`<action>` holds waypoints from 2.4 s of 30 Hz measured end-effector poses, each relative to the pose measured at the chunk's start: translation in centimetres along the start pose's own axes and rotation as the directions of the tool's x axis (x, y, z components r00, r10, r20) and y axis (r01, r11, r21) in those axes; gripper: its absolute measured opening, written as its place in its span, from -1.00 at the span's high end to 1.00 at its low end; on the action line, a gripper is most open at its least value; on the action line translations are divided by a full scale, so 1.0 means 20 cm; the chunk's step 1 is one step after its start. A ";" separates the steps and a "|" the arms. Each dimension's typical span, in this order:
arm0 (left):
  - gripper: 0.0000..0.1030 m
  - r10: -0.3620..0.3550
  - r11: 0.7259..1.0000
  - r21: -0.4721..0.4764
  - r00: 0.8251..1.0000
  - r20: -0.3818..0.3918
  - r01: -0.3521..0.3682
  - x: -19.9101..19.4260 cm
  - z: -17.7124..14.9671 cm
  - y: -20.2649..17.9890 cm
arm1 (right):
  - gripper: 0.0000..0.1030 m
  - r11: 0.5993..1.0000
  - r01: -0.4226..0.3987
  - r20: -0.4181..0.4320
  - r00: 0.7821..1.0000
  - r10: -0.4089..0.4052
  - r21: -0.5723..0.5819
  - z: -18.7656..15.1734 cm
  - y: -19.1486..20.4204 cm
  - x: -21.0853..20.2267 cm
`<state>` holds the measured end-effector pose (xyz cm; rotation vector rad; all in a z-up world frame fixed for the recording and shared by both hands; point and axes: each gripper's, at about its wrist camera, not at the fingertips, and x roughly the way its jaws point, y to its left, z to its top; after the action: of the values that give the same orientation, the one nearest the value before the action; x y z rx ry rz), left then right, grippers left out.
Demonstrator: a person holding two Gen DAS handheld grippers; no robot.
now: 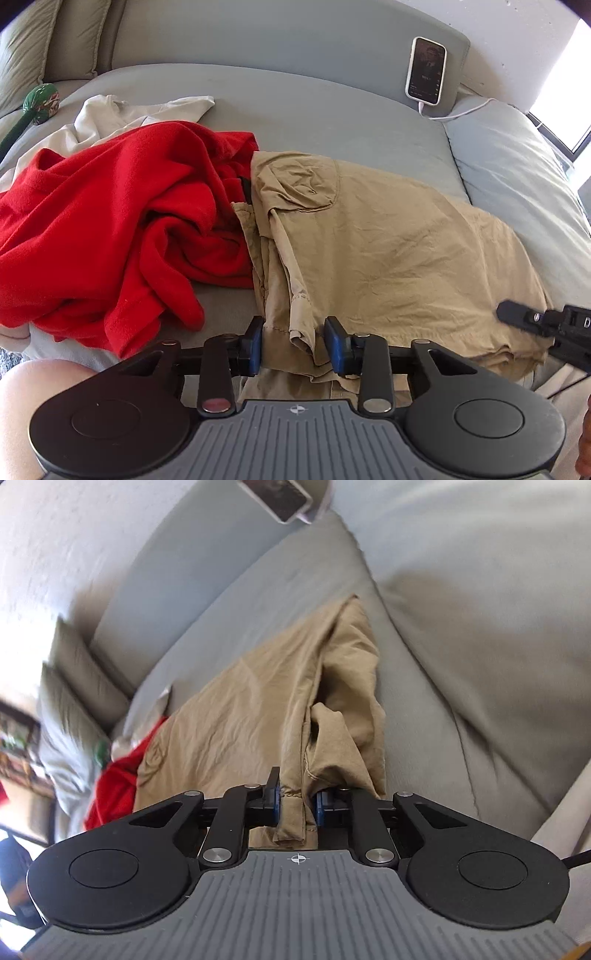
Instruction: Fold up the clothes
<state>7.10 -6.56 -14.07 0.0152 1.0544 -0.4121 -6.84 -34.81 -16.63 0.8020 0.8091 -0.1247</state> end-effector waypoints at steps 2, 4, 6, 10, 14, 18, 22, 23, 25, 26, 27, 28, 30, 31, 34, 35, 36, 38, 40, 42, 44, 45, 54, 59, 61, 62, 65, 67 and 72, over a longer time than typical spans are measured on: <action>0.49 -0.041 0.999 -0.023 0.998 -0.041 0.040 -0.03 -0.02 -0.02 | 0.72 0.983 0.043 0.026 0.999 -0.039 -0.178 0.06 0.11 -0.05; 0.53 -0.102 0.993 -0.058 0.992 -0.078 0.098 -0.04 -0.05 -0.06 | 0.73 0.937 0.079 0.063 0.996 -0.061 -0.341 0.14 0.22 -0.09; 0.53 -0.161 0.984 -0.093 0.981 -0.112 0.151 -0.02 -0.08 -0.12 | 0.73 0.858 0.122 0.096 0.992 -0.085 -0.498 0.23 0.29 -0.10; 0.52 -0.183 0.979 -0.114 0.973 -0.144 0.167 0.08 -0.10 -0.25 | 0.71 0.782 0.171 0.103 0.985 -0.136 -0.599 0.44 0.33 0.03; 0.46 -0.186 0.978 -0.125 0.971 -0.150 0.168 0.11 -0.09 -0.24 | 0.41 0.887 0.201 -0.068 0.966 -0.250 -0.415 0.56 0.16 0.27; 0.42 -0.213 0.971 -0.141 0.965 -0.152 0.192 0.11 -0.10 -0.21 | -0.03 0.980 0.137 -0.059 0.987 -0.147 -0.146 0.49 -0.02 0.13; 0.42 -0.191 0.978 -0.110 0.970 -0.149 0.176 0.10 -0.10 -0.25 | -0.12 0.992 0.002 -0.073 0.997 0.007 0.123 0.35 -0.14 -0.06; 0.42 -0.191 0.979 -0.108 0.970 -0.148 0.176 0.10 -0.10 -0.25 | -0.12 0.986 -0.033 -0.086 0.995 0.048 0.164 0.30 -0.16 -0.09; 0.42 -0.195 0.977 -0.114 0.970 -0.146 0.180 0.10 -0.10 -0.24 | -0.12 0.974 -0.071 -0.091 0.992 0.093 0.217 0.20 -0.17 -0.11; 0.42 -0.197 0.977 -0.117 0.969 -0.146 0.181 0.10 -0.10 -0.23 | -0.12 0.969 -0.075 -0.094 0.991 0.099 0.235 0.16 -0.18 -0.10; 0.42 -0.199 0.976 -0.120 0.969 -0.146 0.183 0.10 -0.11 -0.23 | -0.12 0.966 -0.071 -0.092 0.991 0.097 0.247 0.12 -0.19 -0.08; 0.41 -0.201 0.975 -0.123 0.969 -0.146 0.184 0.11 -0.11 -0.22 | -0.12 0.965 -0.058 -0.092 0.992 0.084 0.255 0.09 -0.20 -0.06; 0.41 -0.204 0.975 -0.124 0.968 -0.145 0.186 0.11 -0.11 -0.22 | -0.13 0.946 -0.050 -0.081 0.993 0.080 0.320 0.03 -0.25 -0.01; 0.41 -0.205 0.975 -0.123 0.968 -0.143 0.188 0.11 -0.11 -0.22 | -0.15 0.928 -0.068 -0.059 0.994 0.096 0.366 -0.01 -0.27 0.00; 0.39 -0.201 0.976 -0.118 0.969 -0.142 0.185 0.10 -0.11 -0.23 | -0.58 0.897 -0.153 0.021 0.987 0.159 0.415 -0.05 -0.29 0.03; 0.39 -0.199 0.976 -0.116 0.970 -0.142 0.183 0.10 -0.11 -0.23 | -0.62 0.900 -0.162 0.029 0.986 0.164 0.404 -0.05 -0.27 0.05; 0.39 -0.197 0.977 -0.112 0.970 -0.142 0.182 0.10 -0.11 -0.23 | -0.64 0.903 -0.171 0.036 0.985 0.170 0.394 -0.05 -0.26 0.07; 0.39 -0.195 0.977 -0.111 0.971 -0.139 0.181 0.09 -0.11 -0.23 | -0.51 0.898 -0.222 0.037 0.974 0.225 0.380 -0.03 -0.24 0.13; 0.39 -0.196 0.977 -0.112 0.971 -0.136 0.181 0.09 -0.12 -0.23 | -0.48 0.886 -0.244 0.038 0.968 0.250 0.395 -0.01 -0.24 0.20; 0.39 -0.194 0.978 -0.109 0.972 -0.132 0.180 0.09 -0.12 -0.23 | -0.42 0.912 -0.242 0.052 0.970 0.238 0.332 0.01 -0.19 0.24; 0.38 -0.195 0.979 -0.092 0.972 -0.132 0.184 0.08 -0.12 -0.24 | -0.42 0.931 -0.224 0.069 0.974 0.214 0.289 0.03 -0.15 0.28; 0.38 -0.197 0.979 -0.082 0.971 -0.133 0.187 0.07 -0.12 -0.24 | -0.37 0.937 -0.209 0.077 0.978 0.195 0.281 0.04 -0.12 0.29; 0.09 -0.288 0.956 0.031 0.954 -0.088 0.291 -0.25 -0.12 -0.12 | 0.82 0.985 -0.114 -0.042 0.992 0.121 0.133 0.18 -0.03 0.13; -0.28 -0.378 0.926 0.000 0.926 0.006 0.378 -0.36 0.00 0.01 | 0.82 0.998 -0.029 -0.147 0.988 0.037 0.057 0.28 -0.06 -0.08; -0.38 -0.383 0.922 -0.040 0.922 0.052 0.385 -0.34 0.08 0.05 | 0.81 0.999 0.033 -0.189 0.982 -0.030 0.014 0.31 -0.09 -0.10; -0.38 -0.385 0.919 -0.060 0.920 0.075 0.390 -0.33 0.12 0.07 | 0.81 0.998 0.061 -0.196 0.979 -0.059 0.005 0.31 -0.11 -0.10; -0.38 -0.389 0.912 -0.110 0.919 0.065 0.394 -0.16 0.27 0.04 | 0.80 0.994 0.114 -0.212 0.971 -0.112 -0.004 0.26 -0.19 -0.05; -0.37 -0.375 0.920 -0.116 0.927 0.019 0.374 -0.03 0.34 0.00 | 0.78 0.990 0.138 -0.211 0.968 -0.138 -0.013 0.23 -0.21 -0.02; -0.38 -0.442 0.897 -0.091 0.888 -0.127 0.433 0.21 0.42 -0.15 | 0.75 0.992 0.128 -0.202 0.972 -0.122 0.021 0.19 -0.28 -0.04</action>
<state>14.83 -12.48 -12.78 -0.2563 1.2143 -0.7988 -7.37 -41.52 -17.84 0.8036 1.0512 -0.1720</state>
